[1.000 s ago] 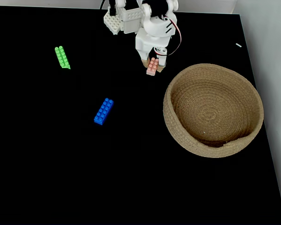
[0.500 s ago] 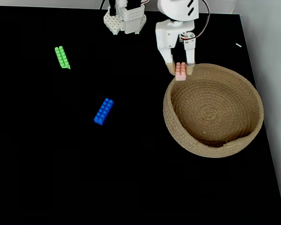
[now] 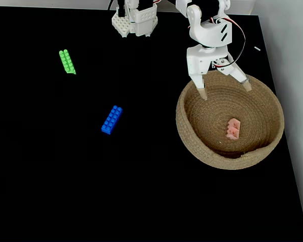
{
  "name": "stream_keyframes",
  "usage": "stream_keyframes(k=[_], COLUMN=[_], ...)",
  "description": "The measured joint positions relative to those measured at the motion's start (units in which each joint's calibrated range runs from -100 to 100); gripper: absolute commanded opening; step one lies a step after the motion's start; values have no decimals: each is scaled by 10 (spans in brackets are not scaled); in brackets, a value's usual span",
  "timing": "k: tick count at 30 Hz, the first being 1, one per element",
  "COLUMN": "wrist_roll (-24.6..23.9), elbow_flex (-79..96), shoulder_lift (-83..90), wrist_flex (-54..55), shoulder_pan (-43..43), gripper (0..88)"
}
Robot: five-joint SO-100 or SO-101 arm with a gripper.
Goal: Place the lego blocks in the tray
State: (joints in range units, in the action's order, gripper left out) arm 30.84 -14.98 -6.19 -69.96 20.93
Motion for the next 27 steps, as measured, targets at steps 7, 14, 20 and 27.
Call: stream_keyframes(k=[7, 14, 20, 27], wrist_roll=[10, 46, 85, 117], elbow_flex=[27, 114, 148, 167], shoulder_lift=[25, 91, 92, 17], wrist_flex=[-49, -53, -18, 54], shoulder_pan=[-68, -210, -324, -390], gripper=[245, 233, 245, 272])
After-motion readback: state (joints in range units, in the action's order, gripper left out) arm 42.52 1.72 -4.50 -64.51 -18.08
